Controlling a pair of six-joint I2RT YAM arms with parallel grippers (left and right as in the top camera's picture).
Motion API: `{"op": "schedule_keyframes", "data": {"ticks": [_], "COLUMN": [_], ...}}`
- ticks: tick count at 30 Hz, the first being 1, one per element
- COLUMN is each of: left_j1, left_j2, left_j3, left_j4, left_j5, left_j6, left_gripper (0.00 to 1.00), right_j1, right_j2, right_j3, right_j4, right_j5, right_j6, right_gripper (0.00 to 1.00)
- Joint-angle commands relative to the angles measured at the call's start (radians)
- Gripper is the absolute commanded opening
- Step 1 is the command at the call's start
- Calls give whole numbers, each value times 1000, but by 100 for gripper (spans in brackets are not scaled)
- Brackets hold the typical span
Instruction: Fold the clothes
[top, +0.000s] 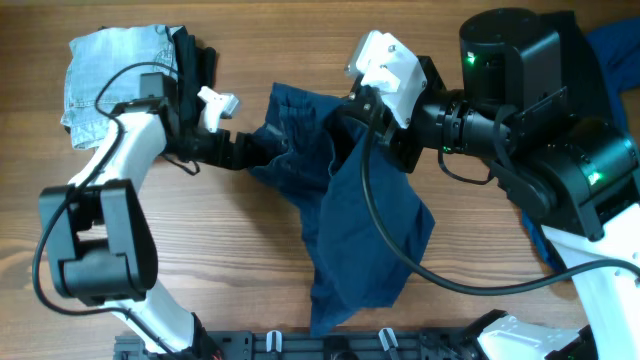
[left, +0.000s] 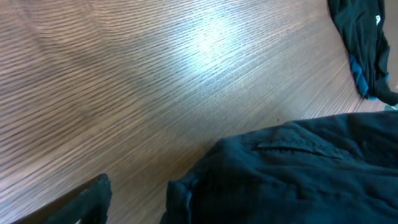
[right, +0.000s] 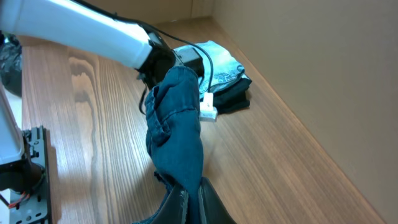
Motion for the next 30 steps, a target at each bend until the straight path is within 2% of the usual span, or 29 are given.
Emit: {"op": "schedule_keyframes", "data": {"ticks": [1,2,3,6,9,14,20,26,30], "left_j1": [-36,-37,-35,-16,1,4,4,4,4], "left_j2": [13,13,13,-2,-76,-290,-597,-784,-873], "left_j3": [-6,-5,-1,29,59,114,151,214,227], "left_j4": [39,44,48,45,43,56,188,121,55], "left_j5": [31,31,31,32,39,34,-47,-152,-217], "left_j6": [-51,-72,-127,-256,-321,-379,-580,-599,-621], "left_gripper": [41,17,4,4,4,4,4,4,4], "right_j1": [2,2,0,-34,-89,-207,-273,-277,-314], "right_j2": [-2,-2,-2,-2,-1,13,68,-8,-93], "right_j3": [24,24,24,24,23,14,15,26,26], "right_j4": [14,15,17,29,32,19,8,32,13], "right_j5": [-6,-2,5,7,8,7,-5,1,108], "right_j6": [-21,-20,-20,-15,5,10,10,46,246], "right_gripper": [4,4,4,4,4,4,4,4,4]}}
